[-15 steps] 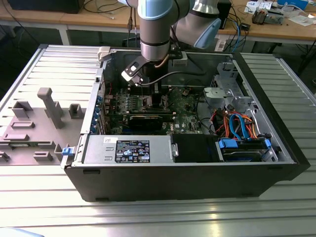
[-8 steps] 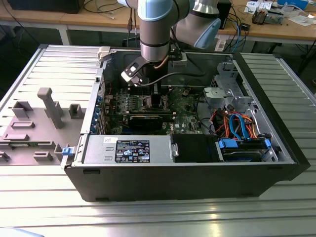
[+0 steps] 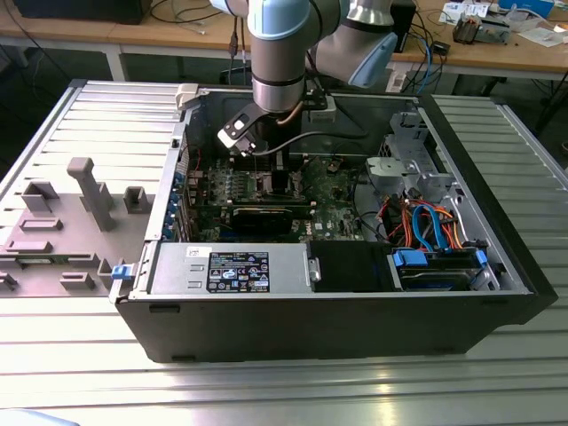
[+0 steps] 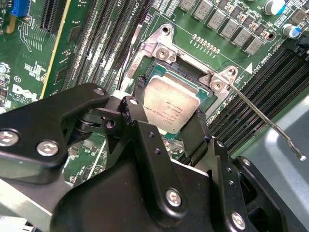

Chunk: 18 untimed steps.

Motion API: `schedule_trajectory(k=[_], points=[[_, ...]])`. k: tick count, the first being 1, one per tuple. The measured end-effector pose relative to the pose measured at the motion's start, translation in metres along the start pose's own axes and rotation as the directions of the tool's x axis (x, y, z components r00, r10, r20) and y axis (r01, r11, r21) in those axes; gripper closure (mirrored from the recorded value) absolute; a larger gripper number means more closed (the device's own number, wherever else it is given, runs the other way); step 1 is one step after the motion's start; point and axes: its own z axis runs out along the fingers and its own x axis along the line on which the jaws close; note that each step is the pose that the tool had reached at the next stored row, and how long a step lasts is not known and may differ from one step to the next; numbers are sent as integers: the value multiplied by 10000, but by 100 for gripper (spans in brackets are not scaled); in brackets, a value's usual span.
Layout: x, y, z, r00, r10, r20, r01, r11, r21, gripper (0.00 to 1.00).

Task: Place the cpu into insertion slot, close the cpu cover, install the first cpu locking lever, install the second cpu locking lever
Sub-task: 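Place the cpu into insertion slot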

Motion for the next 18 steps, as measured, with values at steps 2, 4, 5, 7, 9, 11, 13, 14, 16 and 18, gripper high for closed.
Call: schedule_trajectory(k=[2, 4, 5, 7, 9, 11, 13, 14, 16, 18], points=[[1, 1, -6, 10000, 25, -2, -25, 10000, -2, 45], [2, 1, -7, 10000, 60, 3, -60, 10000, 1, 45], [3, 0, -8, 10000, 80, 6, -80, 10000, 1, 45], [10, 0, -8, 10000, 93, 9, -93, 10000, 2, 45], [14, 0, -7, 10000, 93, 3, -93, 10000, 2, 45], [16, 1, 2, 10000, 93, 9, -93, 10000, 4, 45], [17, -3, 52, 10000, 93, 10, -93, 10000, 1, 45], [17, -3, 52, 10000, 94, 7, -94, 10000, 3, 38], [17, -2, 40, 10000, 94, 2, -94, 10000, 0, 38], [20, 2, 5, 10000, 96, -11, -96, 10000, -5, 38]])
